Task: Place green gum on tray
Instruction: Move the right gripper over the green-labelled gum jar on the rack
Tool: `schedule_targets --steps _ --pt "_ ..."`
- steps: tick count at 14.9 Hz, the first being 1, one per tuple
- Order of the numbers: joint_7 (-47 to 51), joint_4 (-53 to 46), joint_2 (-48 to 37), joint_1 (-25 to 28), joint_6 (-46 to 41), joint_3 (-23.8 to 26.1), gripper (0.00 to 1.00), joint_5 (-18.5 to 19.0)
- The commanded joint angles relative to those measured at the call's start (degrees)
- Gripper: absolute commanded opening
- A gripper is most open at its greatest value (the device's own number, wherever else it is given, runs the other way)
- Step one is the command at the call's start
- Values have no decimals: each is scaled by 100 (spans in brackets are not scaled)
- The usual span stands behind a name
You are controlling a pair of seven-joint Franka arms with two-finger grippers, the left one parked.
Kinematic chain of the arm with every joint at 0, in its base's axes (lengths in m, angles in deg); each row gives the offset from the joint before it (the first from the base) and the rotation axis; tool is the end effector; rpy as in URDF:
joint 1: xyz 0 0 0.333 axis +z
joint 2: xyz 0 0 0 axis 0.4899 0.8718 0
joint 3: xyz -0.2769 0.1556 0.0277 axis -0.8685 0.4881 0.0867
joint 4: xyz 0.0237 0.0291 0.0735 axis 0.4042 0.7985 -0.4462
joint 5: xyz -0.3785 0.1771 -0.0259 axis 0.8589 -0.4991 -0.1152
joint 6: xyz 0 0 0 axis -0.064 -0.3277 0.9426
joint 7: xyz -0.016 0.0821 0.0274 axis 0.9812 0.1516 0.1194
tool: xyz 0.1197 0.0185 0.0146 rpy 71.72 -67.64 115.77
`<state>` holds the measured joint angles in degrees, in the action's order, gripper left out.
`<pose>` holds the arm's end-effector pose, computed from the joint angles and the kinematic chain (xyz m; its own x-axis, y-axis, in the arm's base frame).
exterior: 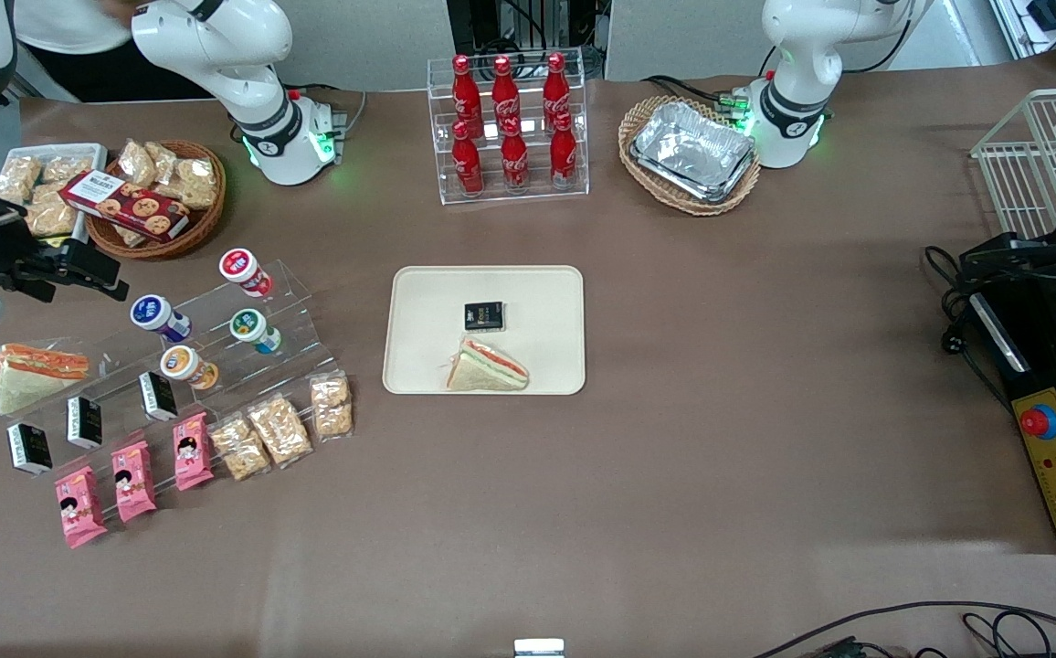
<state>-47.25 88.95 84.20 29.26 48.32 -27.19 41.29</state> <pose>0.5754 0.0012 0.6132 0.9978 -0.0650 -0.0125 -0.0656 -0.9959 -0.0628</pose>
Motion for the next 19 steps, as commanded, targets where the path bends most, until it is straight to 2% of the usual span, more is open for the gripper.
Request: schedule_targets --steps 1,6,8,10,14,19 --pt "-47 -236 135 34 -103 -29 100 73" --pt "-47 -210 109 42 -94 -12 100 73" --pt "-55 -18 73 51 -94 23 100 326" --pt "-55 281 4 148 37 23 100 398" --pt "-47 1430 -444 227 1011 32 100 398" --pt "-204 3153 -884 376 2776 41 100 425"
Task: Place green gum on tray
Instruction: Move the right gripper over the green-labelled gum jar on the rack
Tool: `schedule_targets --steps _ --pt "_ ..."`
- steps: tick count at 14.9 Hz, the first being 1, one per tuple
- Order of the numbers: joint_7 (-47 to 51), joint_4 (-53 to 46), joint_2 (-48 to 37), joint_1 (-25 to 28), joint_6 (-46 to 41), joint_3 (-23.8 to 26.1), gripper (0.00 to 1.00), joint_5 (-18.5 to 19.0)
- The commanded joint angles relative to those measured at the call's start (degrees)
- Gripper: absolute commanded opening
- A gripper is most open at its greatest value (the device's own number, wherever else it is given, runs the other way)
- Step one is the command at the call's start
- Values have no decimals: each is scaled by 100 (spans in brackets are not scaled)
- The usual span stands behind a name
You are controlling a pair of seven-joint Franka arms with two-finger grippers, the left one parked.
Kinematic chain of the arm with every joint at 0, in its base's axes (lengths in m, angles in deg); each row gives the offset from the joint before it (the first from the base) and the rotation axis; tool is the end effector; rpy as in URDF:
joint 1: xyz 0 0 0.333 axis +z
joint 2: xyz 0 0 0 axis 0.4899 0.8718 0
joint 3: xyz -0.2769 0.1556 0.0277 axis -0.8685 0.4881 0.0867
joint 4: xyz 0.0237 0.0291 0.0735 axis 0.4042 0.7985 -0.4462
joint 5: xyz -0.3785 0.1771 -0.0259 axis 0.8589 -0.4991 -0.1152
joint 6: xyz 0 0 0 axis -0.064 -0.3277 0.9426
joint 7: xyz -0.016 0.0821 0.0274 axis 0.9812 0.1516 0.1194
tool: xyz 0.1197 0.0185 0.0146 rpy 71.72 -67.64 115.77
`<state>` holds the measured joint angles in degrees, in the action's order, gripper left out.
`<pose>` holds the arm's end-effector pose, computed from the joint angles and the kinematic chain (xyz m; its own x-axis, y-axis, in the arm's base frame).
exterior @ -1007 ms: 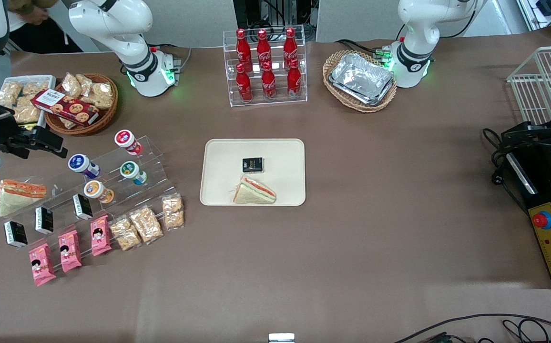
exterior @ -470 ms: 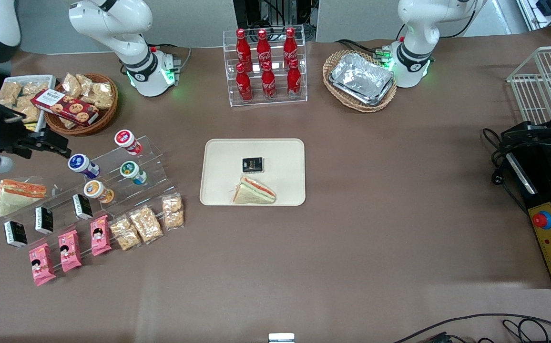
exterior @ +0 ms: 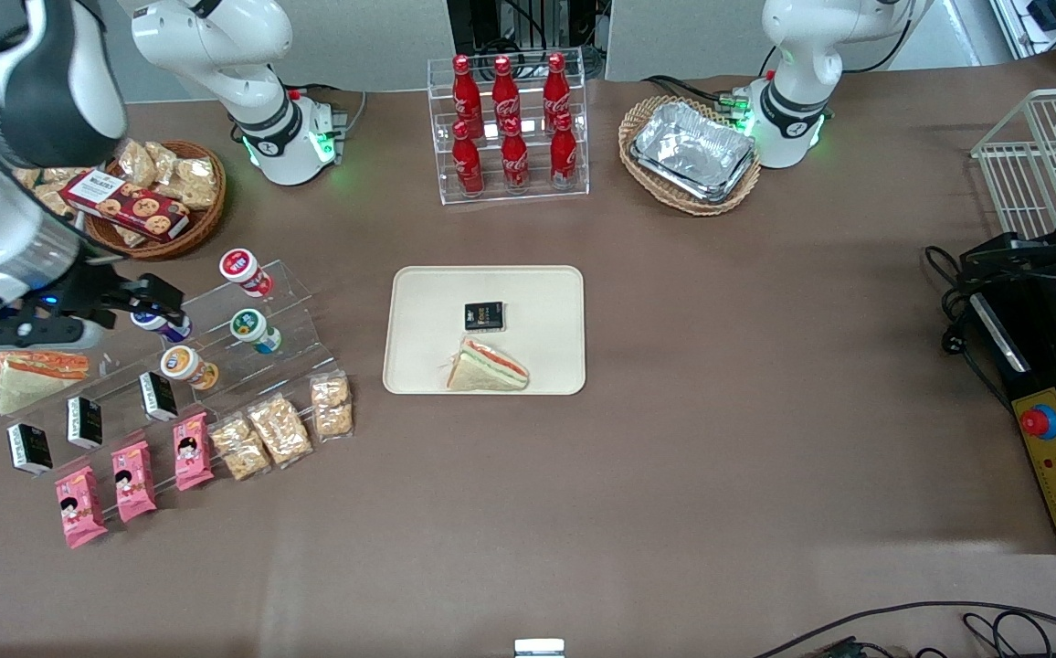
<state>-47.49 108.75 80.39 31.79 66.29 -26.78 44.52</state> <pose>0.5646 0.0231 0.5042 0.9996 -0.0123 0.0251 -0.0121 -0.9999 -0.0081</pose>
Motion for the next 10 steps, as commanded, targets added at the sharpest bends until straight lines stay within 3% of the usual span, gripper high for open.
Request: schedule_targets --steps 1,10 --pt "-277 1490 -547 132 1357 0 100 101" --pt "-812 2749 -565 290 2617 9 100 93"
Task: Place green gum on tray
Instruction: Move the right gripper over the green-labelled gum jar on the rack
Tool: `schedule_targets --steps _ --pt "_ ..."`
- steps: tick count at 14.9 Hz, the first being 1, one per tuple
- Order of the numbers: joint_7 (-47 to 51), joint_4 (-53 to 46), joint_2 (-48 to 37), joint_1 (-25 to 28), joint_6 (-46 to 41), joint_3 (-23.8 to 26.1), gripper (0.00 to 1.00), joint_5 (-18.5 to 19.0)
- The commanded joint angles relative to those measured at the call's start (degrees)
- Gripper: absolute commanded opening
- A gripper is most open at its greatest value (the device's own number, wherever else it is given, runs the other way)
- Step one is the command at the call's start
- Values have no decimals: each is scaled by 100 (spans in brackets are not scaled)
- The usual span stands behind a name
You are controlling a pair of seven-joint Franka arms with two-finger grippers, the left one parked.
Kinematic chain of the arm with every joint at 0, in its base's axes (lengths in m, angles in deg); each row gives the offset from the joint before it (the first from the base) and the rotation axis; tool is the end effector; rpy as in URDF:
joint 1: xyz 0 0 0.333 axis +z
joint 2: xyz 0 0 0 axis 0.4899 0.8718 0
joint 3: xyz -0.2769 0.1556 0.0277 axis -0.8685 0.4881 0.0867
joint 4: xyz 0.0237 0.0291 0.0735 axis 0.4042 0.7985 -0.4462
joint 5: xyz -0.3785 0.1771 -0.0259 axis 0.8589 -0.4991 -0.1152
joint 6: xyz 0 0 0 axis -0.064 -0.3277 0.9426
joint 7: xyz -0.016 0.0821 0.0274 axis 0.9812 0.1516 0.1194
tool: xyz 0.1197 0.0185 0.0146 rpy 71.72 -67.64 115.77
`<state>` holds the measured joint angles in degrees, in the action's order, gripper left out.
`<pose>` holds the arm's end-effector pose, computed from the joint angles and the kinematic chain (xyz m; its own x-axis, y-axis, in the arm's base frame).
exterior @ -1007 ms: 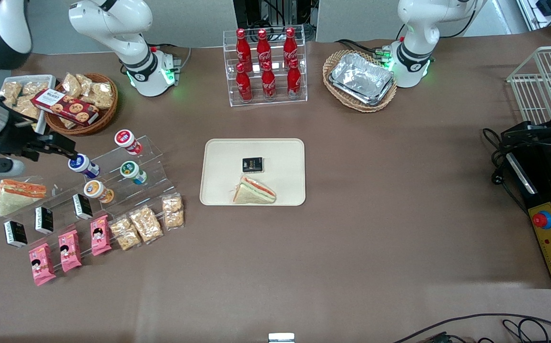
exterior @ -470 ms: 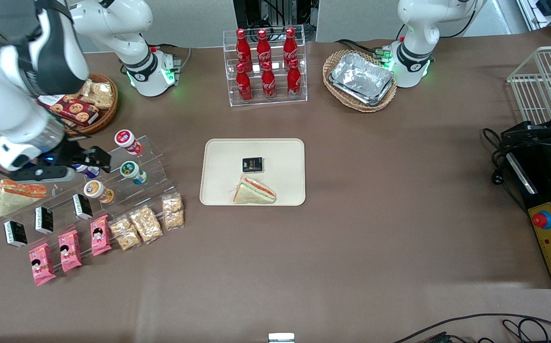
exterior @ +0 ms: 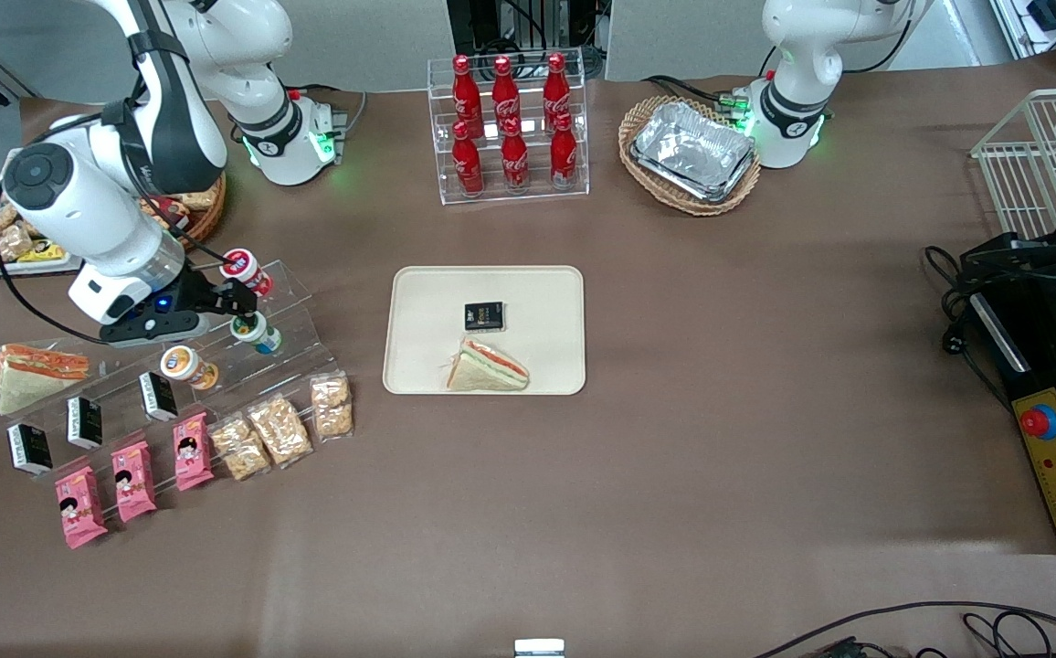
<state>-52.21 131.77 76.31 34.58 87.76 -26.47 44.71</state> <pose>0.5112 0.0483 0.3779 0.9899 0.1234 0.0696 0.1237 -0.9923 -0.0003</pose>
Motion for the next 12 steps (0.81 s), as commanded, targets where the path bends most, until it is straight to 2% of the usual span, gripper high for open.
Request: schedule_targets --steps 1,7,12 --pt "-481 534 -148 3 610 -31 100 73" --pt "-518 1141 -7 -14 1559 -40 100 73" --pt "-457 1422 -7 3 1780 -40 100 73"
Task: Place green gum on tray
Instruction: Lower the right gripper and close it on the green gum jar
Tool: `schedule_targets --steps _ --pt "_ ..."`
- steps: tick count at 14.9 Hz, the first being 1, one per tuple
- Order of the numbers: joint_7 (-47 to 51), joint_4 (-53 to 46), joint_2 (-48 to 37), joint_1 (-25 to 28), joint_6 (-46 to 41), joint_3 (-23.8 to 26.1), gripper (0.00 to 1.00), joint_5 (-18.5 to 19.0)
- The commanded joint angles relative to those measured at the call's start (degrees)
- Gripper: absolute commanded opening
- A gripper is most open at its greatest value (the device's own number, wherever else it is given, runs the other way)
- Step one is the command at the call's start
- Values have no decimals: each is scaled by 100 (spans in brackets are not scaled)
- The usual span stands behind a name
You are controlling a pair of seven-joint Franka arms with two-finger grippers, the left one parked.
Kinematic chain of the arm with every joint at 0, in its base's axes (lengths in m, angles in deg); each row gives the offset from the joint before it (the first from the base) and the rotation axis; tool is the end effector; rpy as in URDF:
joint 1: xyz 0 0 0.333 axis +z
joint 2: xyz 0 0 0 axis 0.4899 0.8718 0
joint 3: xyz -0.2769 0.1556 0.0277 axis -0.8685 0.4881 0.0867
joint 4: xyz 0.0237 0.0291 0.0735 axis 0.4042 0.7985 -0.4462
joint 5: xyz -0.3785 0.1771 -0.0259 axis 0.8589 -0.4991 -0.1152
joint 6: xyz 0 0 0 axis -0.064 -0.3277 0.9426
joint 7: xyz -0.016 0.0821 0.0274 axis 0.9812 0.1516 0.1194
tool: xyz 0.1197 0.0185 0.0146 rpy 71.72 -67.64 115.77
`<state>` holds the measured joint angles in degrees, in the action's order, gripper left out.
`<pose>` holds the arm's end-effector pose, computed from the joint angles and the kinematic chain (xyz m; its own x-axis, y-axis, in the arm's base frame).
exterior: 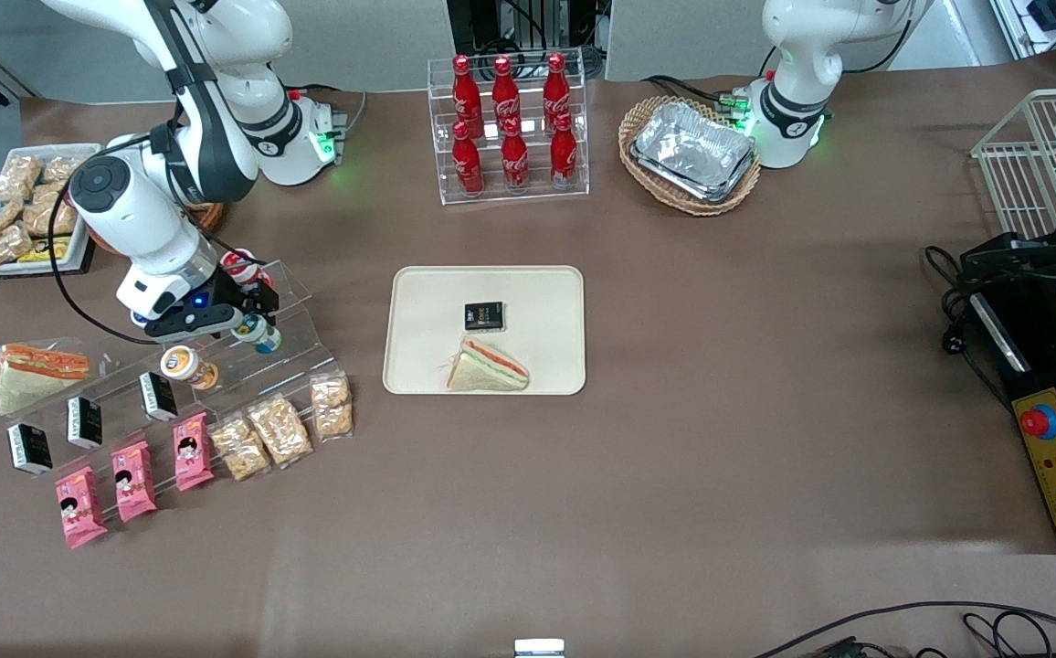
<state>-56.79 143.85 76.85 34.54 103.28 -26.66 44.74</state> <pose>0.4746 0.0428 0.3028 0.9730 0.1977 0.1194 0.1977 -0.9802 0.0113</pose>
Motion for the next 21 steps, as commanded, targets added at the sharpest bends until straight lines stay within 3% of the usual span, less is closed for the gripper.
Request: schedule_targets --steps 1,4,5,7,11,15,21 --pt "10 241 -62 6 238 -21 100 71" --pt "19 242 17 -2 255 -21 100 71" --pt "28 242 70 -11 282 -21 93 71" --pt "98 233 114 -20 299 -30 58 71" --pt "142 189 149 -20 282 -21 17 71" --pt "134 -152 167 -29 11 -21 17 71" --pt "387 -2593 289 76 -3343 -3 18 -26"
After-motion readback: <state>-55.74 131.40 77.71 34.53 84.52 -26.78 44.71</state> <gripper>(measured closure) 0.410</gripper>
